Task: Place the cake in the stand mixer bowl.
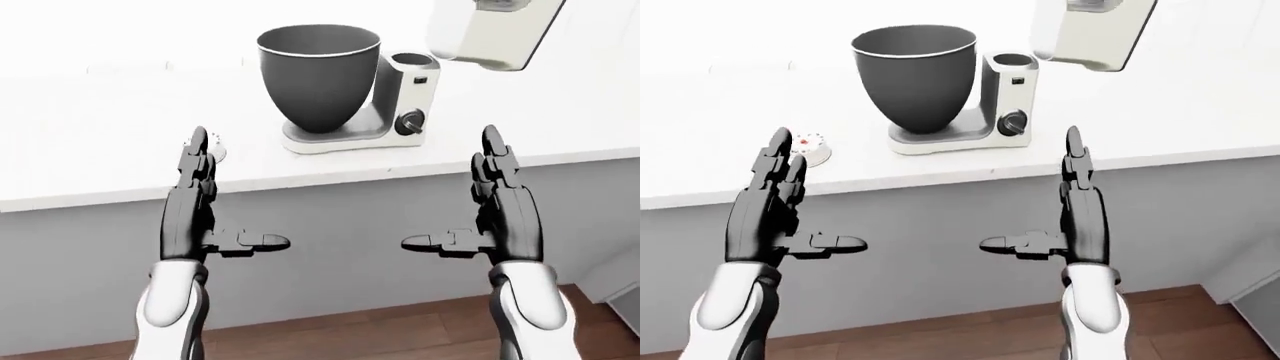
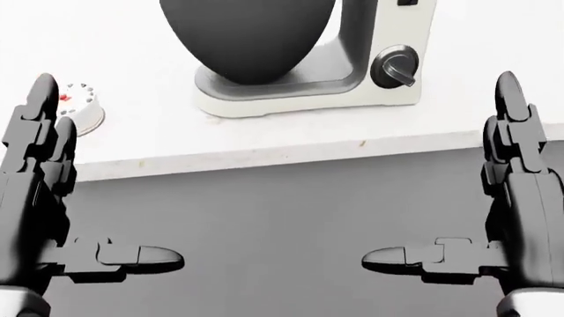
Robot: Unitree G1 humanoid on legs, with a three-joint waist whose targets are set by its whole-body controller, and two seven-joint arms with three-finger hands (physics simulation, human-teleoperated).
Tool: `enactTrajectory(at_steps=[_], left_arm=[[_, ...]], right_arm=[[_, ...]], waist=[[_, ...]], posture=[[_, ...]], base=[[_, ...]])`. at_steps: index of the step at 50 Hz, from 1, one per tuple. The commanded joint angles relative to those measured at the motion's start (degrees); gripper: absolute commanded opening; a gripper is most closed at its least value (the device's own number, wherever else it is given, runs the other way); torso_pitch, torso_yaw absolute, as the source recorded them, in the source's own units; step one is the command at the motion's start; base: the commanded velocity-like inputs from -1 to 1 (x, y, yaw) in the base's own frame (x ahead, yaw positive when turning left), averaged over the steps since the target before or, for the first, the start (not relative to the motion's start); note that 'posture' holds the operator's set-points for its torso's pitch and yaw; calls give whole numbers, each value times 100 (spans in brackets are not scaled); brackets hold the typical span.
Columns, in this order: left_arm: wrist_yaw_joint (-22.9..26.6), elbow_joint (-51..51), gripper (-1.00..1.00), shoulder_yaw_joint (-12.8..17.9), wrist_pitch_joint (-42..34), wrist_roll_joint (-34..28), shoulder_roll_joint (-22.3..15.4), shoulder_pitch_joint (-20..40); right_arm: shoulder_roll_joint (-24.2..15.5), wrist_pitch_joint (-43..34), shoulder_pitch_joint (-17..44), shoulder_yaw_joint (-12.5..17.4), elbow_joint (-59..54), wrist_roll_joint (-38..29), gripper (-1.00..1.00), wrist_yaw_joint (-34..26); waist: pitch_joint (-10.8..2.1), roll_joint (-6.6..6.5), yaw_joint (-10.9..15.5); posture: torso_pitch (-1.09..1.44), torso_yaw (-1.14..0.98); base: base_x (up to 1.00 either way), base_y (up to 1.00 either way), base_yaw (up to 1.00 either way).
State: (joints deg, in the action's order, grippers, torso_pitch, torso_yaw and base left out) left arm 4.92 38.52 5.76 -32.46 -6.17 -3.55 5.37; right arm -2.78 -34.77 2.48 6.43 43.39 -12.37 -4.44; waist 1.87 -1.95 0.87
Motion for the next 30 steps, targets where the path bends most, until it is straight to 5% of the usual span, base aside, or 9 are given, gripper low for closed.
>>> enactTrajectory(at_steps=[1,4,7,8,10,16,19,25,30], left_arm=[[12,261,100,-46,197,29,-5,144],[13,258,100,-42,190,27,-11,154],[12,261,100,-49,185,24,-13,166],[15,262,100,-47,179,26,-15,173],[16,269,100,-33,145,30,-22,204],[12,276,100,-33,143,28,-25,204],[18,299,100,-21,125,34,-29,201],[17,284,100,-9,177,42,-27,167],[23,330,100,7,153,50,-29,155]], right_arm=[[-39,208,107,51,239,-38,100,64],[-39,210,99,67,249,-23,100,61],[-44,222,95,93,245,-3,100,57],[-43,222,93,95,244,1,100,58],[-46,224,96,94,236,4,100,59],[-43,215,96,89,252,14,100,71],[-47,201,99,93,264,17,100,68],[-55,220,105,101,233,26,100,67],[-44,147,89,58,322,-10,100,72]], waist=[[-60,15,-14],[-29,221,3],[-101,623,-5],[-89,409,-73],[-63,491,-72],[18,159,-98],[-87,-270,-128],[-71,-60,-38],[-42,295,4]], posture=[[0,0],[0,0],[0,0],[0,0],[0,0],[0,0],[0,0],[0,0],[0,0]], base=[[16,0,0],[15,0,0],[15,0,0],[16,0,0],[16,0,0],[16,0,0],[15,0,0],[16,0,0],[16,0,0]])
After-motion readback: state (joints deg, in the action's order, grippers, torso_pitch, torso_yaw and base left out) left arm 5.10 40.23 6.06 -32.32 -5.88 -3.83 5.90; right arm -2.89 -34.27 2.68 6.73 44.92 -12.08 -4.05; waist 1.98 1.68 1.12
